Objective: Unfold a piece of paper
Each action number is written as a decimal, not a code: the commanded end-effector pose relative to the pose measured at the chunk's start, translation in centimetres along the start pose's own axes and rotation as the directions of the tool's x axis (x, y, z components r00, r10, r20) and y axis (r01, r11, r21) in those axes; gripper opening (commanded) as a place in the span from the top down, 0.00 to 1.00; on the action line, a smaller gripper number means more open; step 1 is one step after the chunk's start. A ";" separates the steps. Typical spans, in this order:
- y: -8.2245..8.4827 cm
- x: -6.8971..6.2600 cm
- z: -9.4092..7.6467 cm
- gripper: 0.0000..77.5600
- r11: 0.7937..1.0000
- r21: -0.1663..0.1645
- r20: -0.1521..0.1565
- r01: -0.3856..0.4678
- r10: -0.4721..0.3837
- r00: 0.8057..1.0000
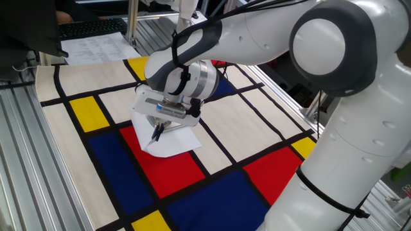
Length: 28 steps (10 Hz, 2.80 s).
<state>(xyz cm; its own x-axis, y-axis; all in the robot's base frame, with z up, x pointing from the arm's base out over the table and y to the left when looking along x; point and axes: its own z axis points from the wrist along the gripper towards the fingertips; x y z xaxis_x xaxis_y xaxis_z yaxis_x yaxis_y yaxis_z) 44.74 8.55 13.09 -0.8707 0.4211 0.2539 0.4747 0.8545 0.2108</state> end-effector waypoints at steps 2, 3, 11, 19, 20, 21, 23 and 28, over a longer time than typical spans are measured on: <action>0.1 -0.1 -0.1 0.99 1.000 -0.013 -0.006 -0.013 0.013 1.000; 0.1 -0.1 -0.1 0.99 1.000 -0.011 -0.006 -0.014 0.013 1.000; 0.1 -0.1 -0.1 0.99 0.997 -0.043 -0.028 0.061 -0.063 0.998; 0.1 -0.1 -0.1 0.99 0.998 -0.007 -0.014 0.063 -0.063 0.998; 0.1 -0.1 -0.1 0.99 0.998 -0.011 -0.016 0.061 -0.061 0.998; 0.1 -0.1 -0.1 0.99 0.998 -0.013 -0.017 0.059 -0.059 0.998; 0.1 -0.1 -0.1 0.00 0.998 -0.012 -0.016 0.059 -0.059 0.998; 0.1 -0.1 -0.1 0.00 0.998 -0.012 -0.016 0.059 -0.059 0.998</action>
<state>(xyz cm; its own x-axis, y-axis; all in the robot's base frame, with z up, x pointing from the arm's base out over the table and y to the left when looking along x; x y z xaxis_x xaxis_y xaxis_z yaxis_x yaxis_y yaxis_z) 44.62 8.54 12.98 -0.8981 0.3510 0.2650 0.4163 0.8727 0.2552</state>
